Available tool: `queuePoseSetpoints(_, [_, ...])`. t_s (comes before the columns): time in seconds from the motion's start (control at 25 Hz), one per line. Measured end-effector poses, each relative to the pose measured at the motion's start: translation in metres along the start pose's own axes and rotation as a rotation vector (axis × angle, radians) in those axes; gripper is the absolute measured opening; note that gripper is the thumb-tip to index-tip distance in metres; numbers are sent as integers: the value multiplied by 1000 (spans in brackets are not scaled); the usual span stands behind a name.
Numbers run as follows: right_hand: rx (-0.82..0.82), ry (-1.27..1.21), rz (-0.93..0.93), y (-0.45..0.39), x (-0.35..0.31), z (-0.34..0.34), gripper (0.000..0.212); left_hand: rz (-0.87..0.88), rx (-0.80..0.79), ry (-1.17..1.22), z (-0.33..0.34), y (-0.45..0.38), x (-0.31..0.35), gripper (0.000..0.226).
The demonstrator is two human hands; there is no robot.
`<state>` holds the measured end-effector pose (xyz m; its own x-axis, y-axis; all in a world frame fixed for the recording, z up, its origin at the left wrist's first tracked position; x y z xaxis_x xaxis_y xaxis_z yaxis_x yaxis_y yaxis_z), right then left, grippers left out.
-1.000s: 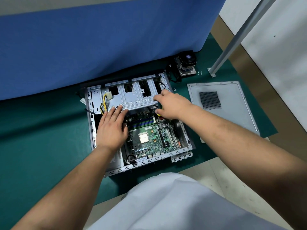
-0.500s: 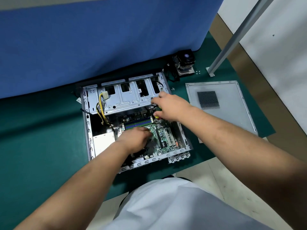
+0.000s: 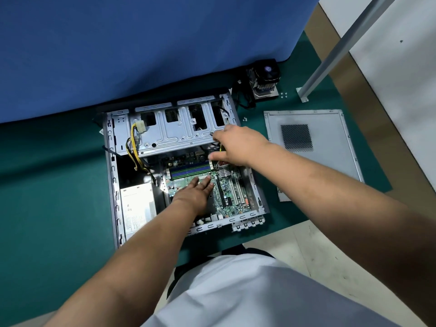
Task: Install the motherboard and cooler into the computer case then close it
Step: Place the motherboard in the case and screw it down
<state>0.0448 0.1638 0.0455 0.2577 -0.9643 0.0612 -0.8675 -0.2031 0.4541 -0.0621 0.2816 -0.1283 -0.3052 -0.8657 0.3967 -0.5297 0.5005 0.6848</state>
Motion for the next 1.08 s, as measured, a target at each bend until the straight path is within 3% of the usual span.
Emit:
queuePoseSetpoints(0.12, [-36, 12, -131, 5, 6, 0, 40, 1, -5, 9, 3, -1, -3, 79])
queuePoseSetpoints(0.28, [82, 35, -41, 2, 2, -2, 27, 12, 0, 24, 4, 0, 0, 82])
queuePoseSetpoints(0.56, [69, 39, 52, 1, -11, 2, 50, 8, -1, 37, 3, -1, 0, 84])
queuePoseSetpoints(0.76, [41, 25, -106, 4, -7, -6, 35, 18, 18, 49, 5, -1, -1, 82])
queuePoseSetpoints(0.88, [83, -9, -42, 5, -6, -5, 22, 25, 19, 51, 6, -3, -1, 83])
queuePoseSetpoints(1.08, [113, -59, 47, 4, -8, -5, 25, 29, 12, 46, 6, -3, -1, 87])
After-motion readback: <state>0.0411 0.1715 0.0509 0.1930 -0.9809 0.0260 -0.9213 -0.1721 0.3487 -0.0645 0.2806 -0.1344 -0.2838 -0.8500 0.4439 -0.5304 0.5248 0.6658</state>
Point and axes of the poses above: each hand's wrist, its own y-axis away from the middle knuckle, its own z-axis out of the palm, x = y × z, the point moved 4 cm from there along -y, towards the middle knuckle, and after that the axes turned 15 degrees about z, right-handed, at the moved point
